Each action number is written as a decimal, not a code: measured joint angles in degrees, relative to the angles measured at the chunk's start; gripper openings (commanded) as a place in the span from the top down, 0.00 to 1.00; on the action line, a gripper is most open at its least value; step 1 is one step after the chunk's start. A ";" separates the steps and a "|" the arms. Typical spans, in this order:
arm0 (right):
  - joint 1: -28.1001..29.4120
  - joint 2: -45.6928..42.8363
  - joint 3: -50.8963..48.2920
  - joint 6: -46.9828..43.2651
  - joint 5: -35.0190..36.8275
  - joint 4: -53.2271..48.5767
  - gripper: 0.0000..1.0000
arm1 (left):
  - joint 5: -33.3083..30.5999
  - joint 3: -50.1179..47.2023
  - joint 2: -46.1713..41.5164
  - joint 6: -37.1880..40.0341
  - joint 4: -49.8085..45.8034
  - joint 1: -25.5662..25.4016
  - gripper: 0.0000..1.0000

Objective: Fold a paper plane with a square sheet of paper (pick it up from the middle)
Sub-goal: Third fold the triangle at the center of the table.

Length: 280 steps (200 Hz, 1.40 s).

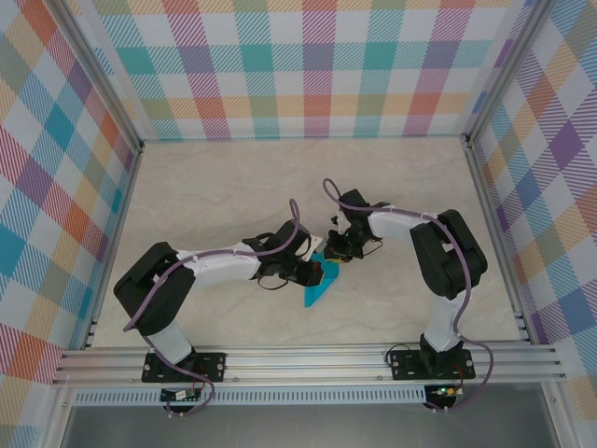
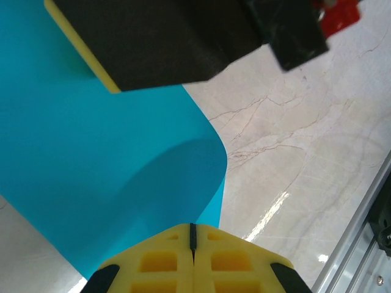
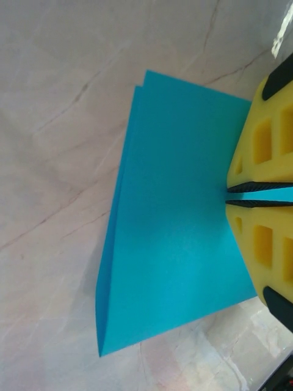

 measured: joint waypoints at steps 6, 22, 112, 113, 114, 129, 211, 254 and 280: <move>0.02 0.11 0.37 -0.63 0.52 -0.46 0.86 | 0.00 0.04 0.02 0.35 -0.02 0.13 0.99; 0.02 0.44 0.96 -2.12 1.22 -1.33 0.87 | 0.09 0.39 0.15 0.85 -0.42 0.63 0.99; 0.02 0.61 1.42 -5.42 1.53 -2.03 0.87 | 1.05 2.97 4.42 3.96 -2.73 3.48 0.99; 0.02 0.61 1.42 -5.42 1.55 -2.05 0.87 | 1.05 2.99 4.42 3.93 -2.73 3.50 0.99; 0.02 0.61 1.42 -5.42 1.57 -2.03 0.87 | 1.05 2.99 4.42 3.96 -2.73 3.50 0.99; 0.02 0.61 1.42 -5.53 1.66 -2.05 0.87 | 0.94 3.06 4.42 4.31 -3.02 3.61 0.99; 0.02 0.61 1.42 -5.53 1.57 -2.03 0.87 | 0.11 3.04 4.96 5.22 -2.95 3.98 0.99; 0.02 0.63 1.42 -5.53 1.42 -2.03 0.87 | -0.31 2.91 5.29 5.22 -2.84 4.02 0.99; 0.02 0.63 1.42 -5.51 1.40 -2.01 0.87 | -0.74 2.91 6.01 5.22 -2.71 4.02 0.99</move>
